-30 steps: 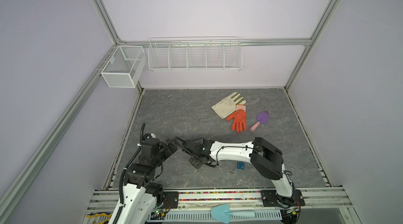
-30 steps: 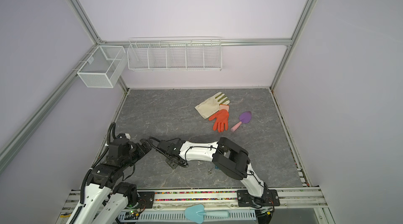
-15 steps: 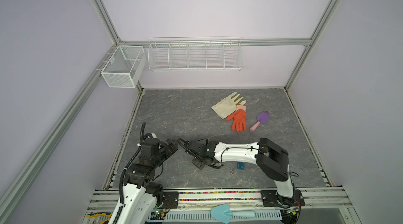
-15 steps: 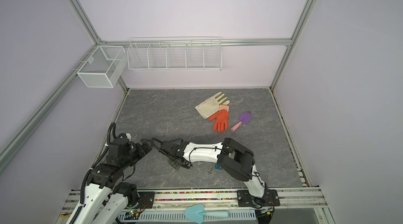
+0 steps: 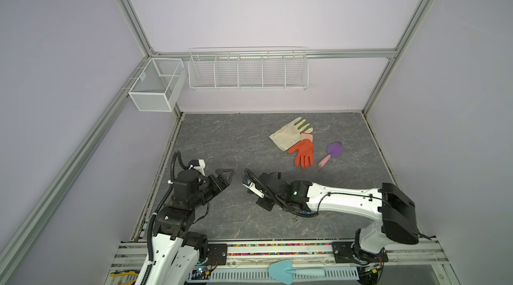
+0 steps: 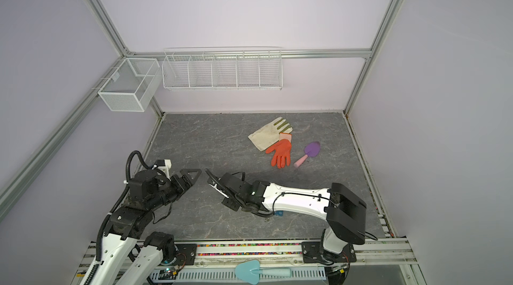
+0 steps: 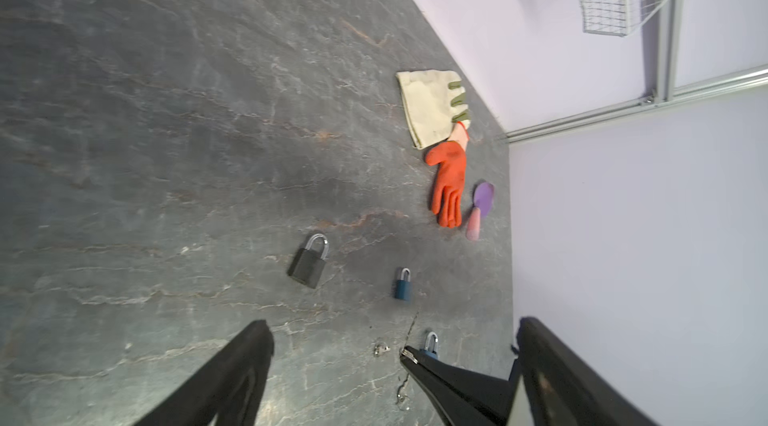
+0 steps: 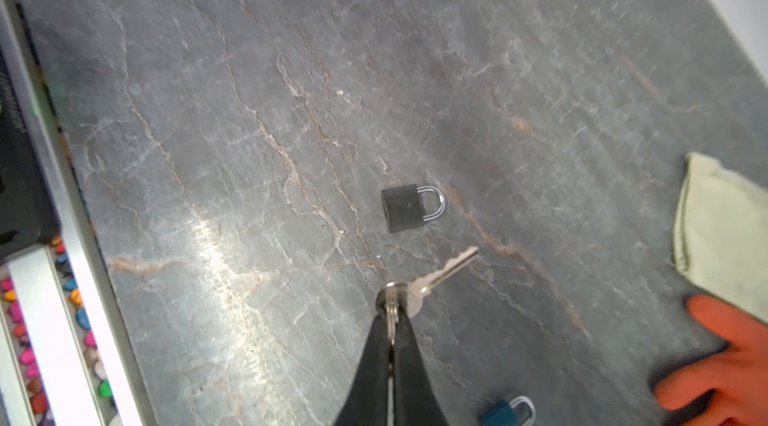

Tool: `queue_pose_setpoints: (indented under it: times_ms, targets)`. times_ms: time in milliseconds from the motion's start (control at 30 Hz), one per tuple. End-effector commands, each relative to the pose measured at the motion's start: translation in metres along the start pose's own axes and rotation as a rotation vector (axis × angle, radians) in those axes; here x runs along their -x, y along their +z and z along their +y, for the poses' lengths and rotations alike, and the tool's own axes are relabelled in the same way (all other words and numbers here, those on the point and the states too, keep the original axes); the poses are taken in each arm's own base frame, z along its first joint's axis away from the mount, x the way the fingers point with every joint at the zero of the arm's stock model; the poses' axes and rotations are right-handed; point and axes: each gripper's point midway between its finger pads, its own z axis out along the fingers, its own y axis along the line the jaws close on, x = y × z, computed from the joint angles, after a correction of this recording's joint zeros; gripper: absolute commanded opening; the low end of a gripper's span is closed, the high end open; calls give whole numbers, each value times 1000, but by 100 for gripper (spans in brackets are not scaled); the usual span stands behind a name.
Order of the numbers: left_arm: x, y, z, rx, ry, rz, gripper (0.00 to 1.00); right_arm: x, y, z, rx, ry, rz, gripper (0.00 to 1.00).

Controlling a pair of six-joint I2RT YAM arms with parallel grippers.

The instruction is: Unlock with the key

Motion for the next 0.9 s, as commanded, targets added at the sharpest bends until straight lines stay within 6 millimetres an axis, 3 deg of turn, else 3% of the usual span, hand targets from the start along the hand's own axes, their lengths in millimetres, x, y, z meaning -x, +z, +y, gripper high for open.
queue_pose_setpoints:
  times_ms: [0,167,367,467,567,700,867]
  targets:
    - [-1,-3,-29,-102,46,40,89,23,-27,-8,-4,-112,-145,6]
    - [-13,5,-66,-225,134,111,79,23,-56,-13,32,-171,-205,6]
    - [-32,22,-110,-366,256,150,73,23,-74,-20,68,-156,-222,7]
    - [-40,38,-118,-391,270,180,68,21,-79,-22,74,-161,-216,7]
    - [-47,50,-122,-392,284,219,57,20,-83,-23,80,-168,-220,6]
    - [-53,54,-131,-437,295,233,50,19,-83,-25,80,-164,-218,6]
    - [-59,60,-127,-424,285,263,40,20,-82,-29,64,-165,-219,6]
